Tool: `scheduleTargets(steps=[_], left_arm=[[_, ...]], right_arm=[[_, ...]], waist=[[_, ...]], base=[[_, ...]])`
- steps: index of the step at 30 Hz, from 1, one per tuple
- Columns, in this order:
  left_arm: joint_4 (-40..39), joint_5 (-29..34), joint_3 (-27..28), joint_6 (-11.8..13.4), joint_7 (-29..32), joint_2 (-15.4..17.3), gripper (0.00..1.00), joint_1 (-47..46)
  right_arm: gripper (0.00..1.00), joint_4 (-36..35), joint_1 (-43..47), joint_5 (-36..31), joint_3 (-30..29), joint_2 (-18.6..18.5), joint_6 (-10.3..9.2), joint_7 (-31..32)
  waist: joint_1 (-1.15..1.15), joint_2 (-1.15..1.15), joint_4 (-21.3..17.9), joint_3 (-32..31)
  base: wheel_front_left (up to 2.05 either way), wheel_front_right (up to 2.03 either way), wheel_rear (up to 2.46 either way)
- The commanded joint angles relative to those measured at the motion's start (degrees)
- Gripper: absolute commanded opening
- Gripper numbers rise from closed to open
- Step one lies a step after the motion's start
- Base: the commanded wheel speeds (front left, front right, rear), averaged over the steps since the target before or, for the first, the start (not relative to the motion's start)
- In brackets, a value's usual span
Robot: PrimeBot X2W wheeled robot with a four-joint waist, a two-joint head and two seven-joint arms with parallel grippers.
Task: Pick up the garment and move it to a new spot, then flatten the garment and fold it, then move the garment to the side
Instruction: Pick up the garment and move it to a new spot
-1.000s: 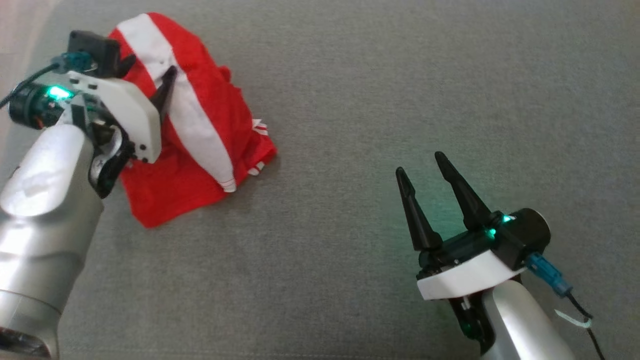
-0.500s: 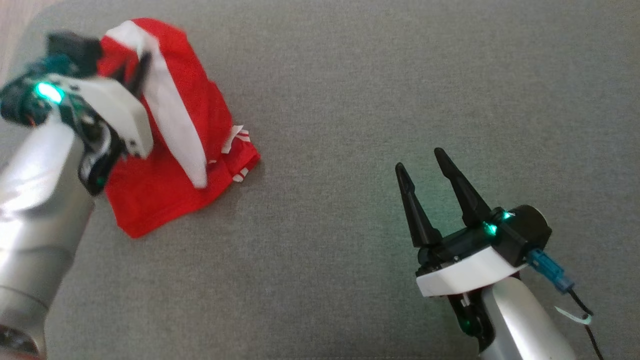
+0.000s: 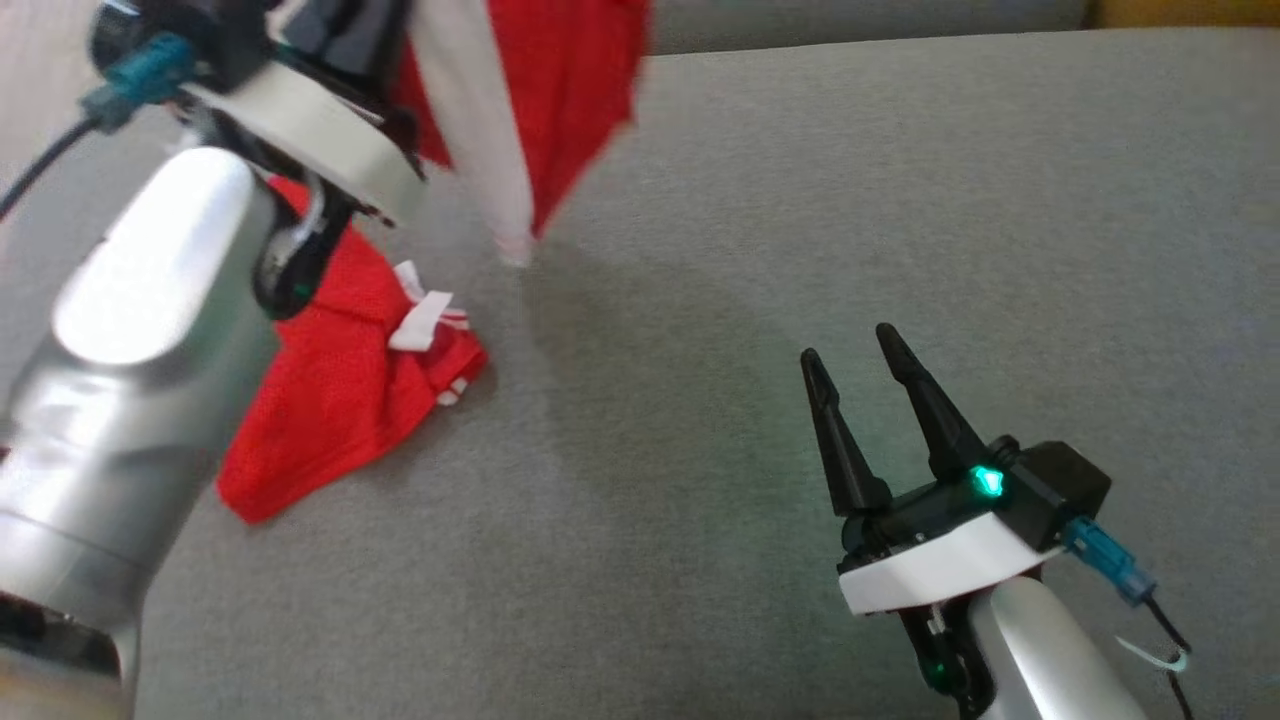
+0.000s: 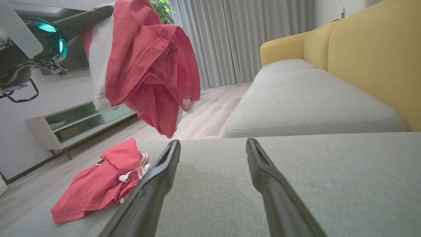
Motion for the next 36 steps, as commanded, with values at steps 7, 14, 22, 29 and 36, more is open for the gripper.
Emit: scheduleTargets(steps=[7, 14, 22, 29, 36], left_arm=[[-6.18, -0.46, -2.52, 0.25, 2.71, 0.01, 0.00, -1.25], [-5.56, 1.95, -6.56, 1.85, 2.79, -4.70, 0.00, -0.26], [-1.41, 1.76, -8.53, 2.08, 0.95, -7.20, 1.00, 0.68], [-0.35, 2.26, -5.73, 4.50, -3.94, -2.22, 1.00, 2.05], [-3.06, 3.09, -4.66, 8.53, -7.14, 2.31, 1.00, 10.40]], right_arm=[[1.00, -2.95, -1.52, 1.91, 1.27, -0.10, -0.04, -0.62], [1.00, -4.53, -2.52, 4.27, 1.85, -0.10, -0.04, -0.62], [1.00, -5.39, -1.96, 5.22, 1.07, -0.10, -0.04, -0.62], [1.00, -4.56, -0.43, 4.14, 0.07, -0.10, -0.04, -0.62], [1.00, -3.62, 0.65, 2.65, -1.02, -0.10, -0.04, -0.62]], waist=[[0.01, 0.00, -7.30, 0.70], [0.01, 0.00, -15.22, 3.52], [0.01, 0.00, -17.75, 4.43], [0.01, 0.00, -12.40, 1.64], [0.01, 0.00, -6.62, -1.33]], base=[[0.00, 0.00, 0.00], [0.00, 0.00, 0.00], [0.00, 0.00, 0.00], [0.00, 0.00, 0.00], [0.00, 0.00, 0.00]])
